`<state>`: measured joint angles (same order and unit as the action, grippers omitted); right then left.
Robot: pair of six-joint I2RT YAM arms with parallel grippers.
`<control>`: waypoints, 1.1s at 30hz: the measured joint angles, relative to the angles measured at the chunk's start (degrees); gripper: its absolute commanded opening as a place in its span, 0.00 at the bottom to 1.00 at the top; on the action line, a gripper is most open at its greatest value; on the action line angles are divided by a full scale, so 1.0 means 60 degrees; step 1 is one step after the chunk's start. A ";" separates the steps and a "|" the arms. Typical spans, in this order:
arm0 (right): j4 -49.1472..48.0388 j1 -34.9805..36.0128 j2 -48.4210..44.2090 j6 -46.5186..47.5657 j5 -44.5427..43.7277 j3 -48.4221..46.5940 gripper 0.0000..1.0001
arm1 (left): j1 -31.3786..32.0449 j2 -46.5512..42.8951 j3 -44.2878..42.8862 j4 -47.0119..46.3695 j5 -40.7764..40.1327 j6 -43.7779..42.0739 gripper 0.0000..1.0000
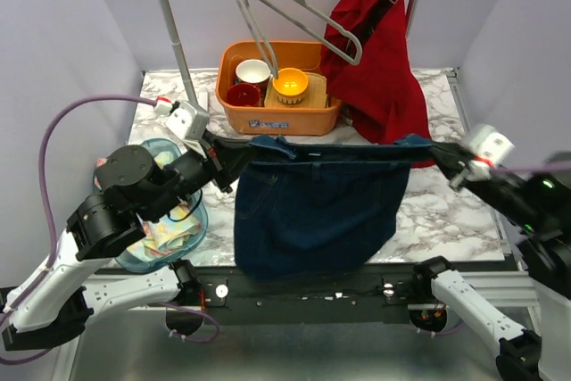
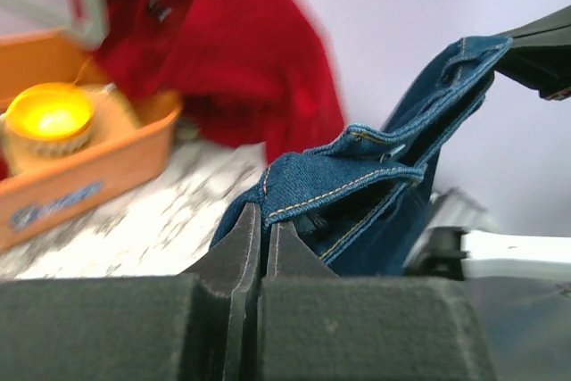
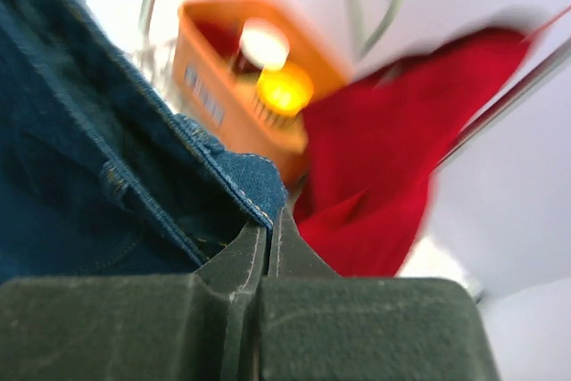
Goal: Place the skirt on the hanger
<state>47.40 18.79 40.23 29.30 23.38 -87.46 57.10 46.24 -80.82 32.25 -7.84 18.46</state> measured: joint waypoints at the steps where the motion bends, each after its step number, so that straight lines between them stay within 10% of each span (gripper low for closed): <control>1: -0.0095 -0.0011 0.0084 -0.0036 -0.0076 0.0514 0.01 | 0.0004 -0.0102 0.0379 -0.0051 -0.0270 0.0011 0.00; 7: -0.1169 -0.0025 0.1639 -0.0248 -0.0645 0.3275 0.01 | -0.0714 -0.0146 0.3450 -0.0805 -0.1636 0.0532 0.00; 12: -0.1821 -0.0011 0.3377 -0.0379 -0.0441 0.4211 0.01 | -0.3475 0.0780 0.6441 -0.2310 -0.0208 0.1767 0.00; 25: -0.1552 -0.0087 0.3366 0.1858 0.0379 0.6885 0.01 | -0.4382 0.0943 0.8309 -0.3424 0.2841 0.3832 0.01; 33: -0.0637 -0.0084 0.3373 0.2881 0.0798 0.7570 0.32 | -0.4189 0.0758 0.9016 -0.2674 0.3967 0.4488 0.48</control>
<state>43.57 18.28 60.47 46.59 28.16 -42.04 31.97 50.78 -26.72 16.21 15.97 45.39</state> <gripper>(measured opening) 0.117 0.332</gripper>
